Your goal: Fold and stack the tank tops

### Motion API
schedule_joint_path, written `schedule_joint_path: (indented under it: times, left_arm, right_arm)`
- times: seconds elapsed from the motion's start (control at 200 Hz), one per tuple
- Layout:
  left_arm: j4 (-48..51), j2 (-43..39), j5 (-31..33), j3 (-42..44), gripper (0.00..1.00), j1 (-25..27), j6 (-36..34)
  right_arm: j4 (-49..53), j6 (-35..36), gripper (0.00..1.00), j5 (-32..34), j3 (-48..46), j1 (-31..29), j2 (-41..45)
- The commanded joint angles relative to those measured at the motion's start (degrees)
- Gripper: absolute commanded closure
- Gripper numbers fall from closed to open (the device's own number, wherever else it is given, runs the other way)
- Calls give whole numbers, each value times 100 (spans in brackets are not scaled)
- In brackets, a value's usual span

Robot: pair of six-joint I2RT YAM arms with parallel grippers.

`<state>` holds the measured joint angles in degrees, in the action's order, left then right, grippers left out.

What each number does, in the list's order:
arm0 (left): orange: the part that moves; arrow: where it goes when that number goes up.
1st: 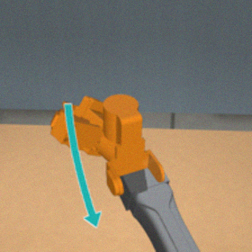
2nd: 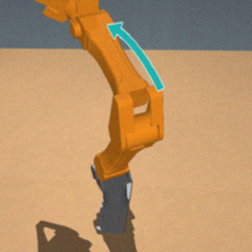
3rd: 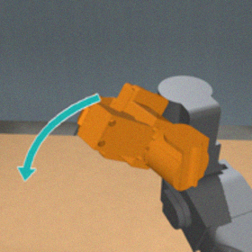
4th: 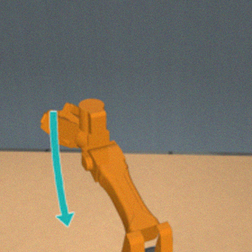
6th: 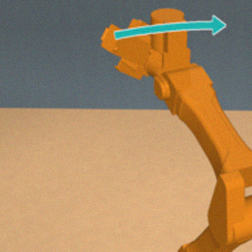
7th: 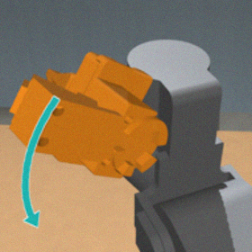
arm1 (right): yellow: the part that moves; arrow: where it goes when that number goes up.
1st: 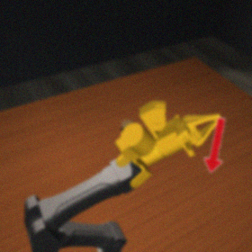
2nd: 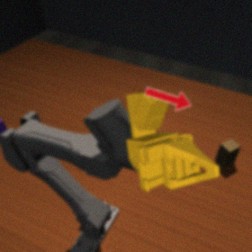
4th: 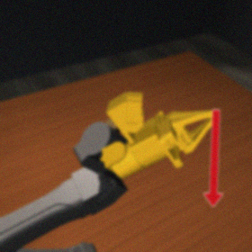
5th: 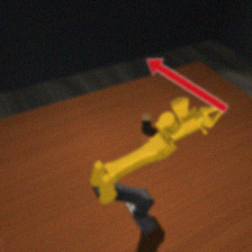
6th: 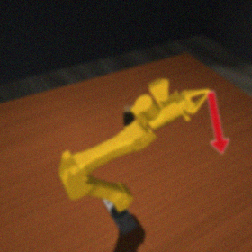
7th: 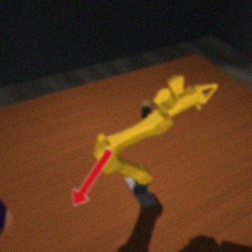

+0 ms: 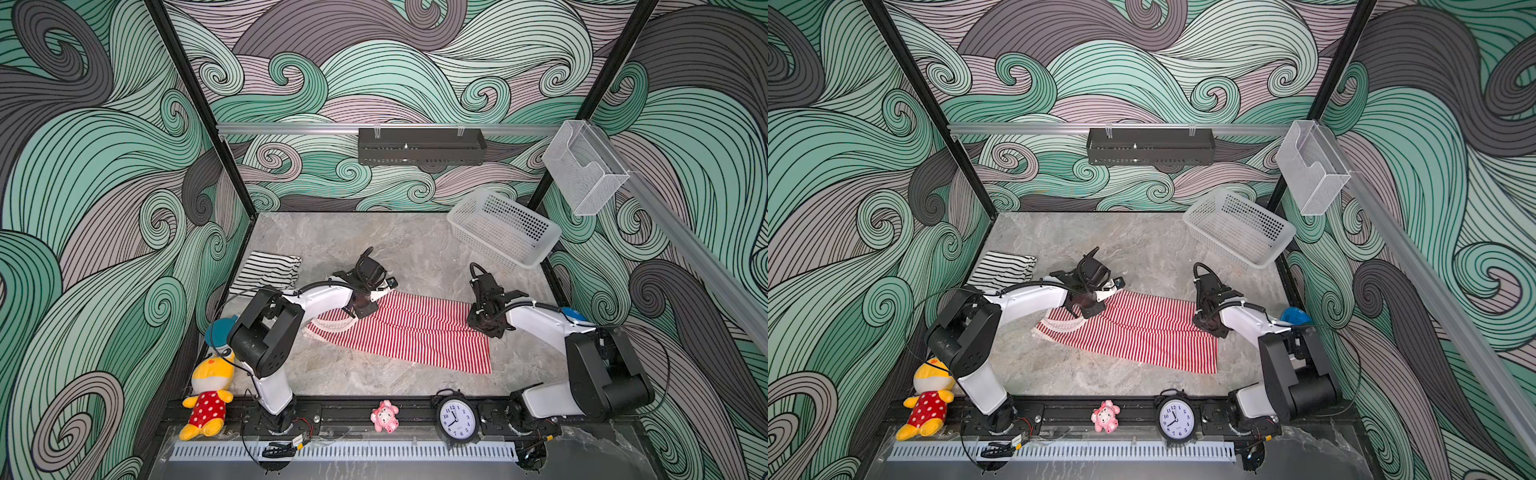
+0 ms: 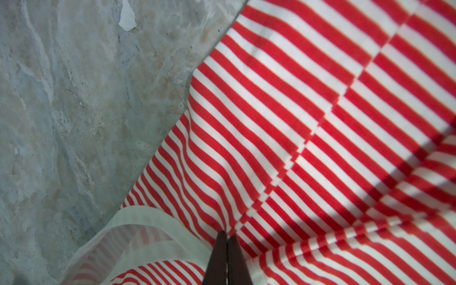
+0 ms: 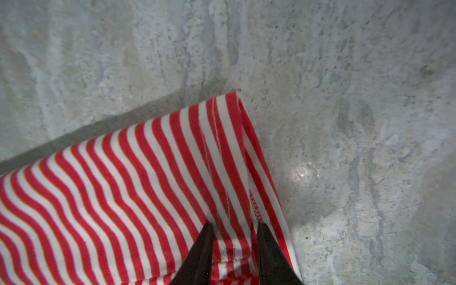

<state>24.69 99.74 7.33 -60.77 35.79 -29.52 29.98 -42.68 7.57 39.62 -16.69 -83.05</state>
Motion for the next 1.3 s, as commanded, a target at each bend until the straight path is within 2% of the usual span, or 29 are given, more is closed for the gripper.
schedule_joint_path:
  times: [0.0, 0.095, 0.426, 0.701, 0.731, 0.816, 0.896, 1.027, 1.152, 1.212, 1.292]
  left_arm:
    - [76, -148, 40, -51, 100, 42, -18]
    - [89, -187, 82, 14, 100, 51, -27]
    - [58, -763, 92, 467, 100, 77, -27]
    - [333, -640, -171, 566, 97, 288, -109]
    - [339, -567, -163, 577, 97, 348, -135]
    - [455, -288, -55, 526, 96, 525, -171]
    - [460, 69, 333, 480, 95, 658, -138]
    - [350, 379, 956, 449, 86, 710, 6]
    - [361, 99, 992, 524, 71, 703, 90]
    - [419, -147, 887, 520, 66, 701, 130]
    - [449, -449, 735, 456, 63, 662, 139]
  right_arm:
    - [-127, -70, 81, -45, -11, 25, -89]
    - [-49, -36, 100, 19, 16, 33, 13]
    - [707, 170, 100, 326, 73, 162, 1165]
    - [609, 269, 100, 219, -56, 236, 973]
    - [592, 282, 97, 182, -32, 245, 899]
    - [648, 282, 80, 182, 50, 249, 799]
    - [707, 235, 73, 111, 94, 245, 898]
    - [665, 75, 69, -35, 60, 122, 1207]
    - [532, -170, 69, -139, 121, -271, 1262]
    - [375, -285, 72, -173, 146, -454, 1152]
    - [144, -383, 81, -174, 198, -566, 858]
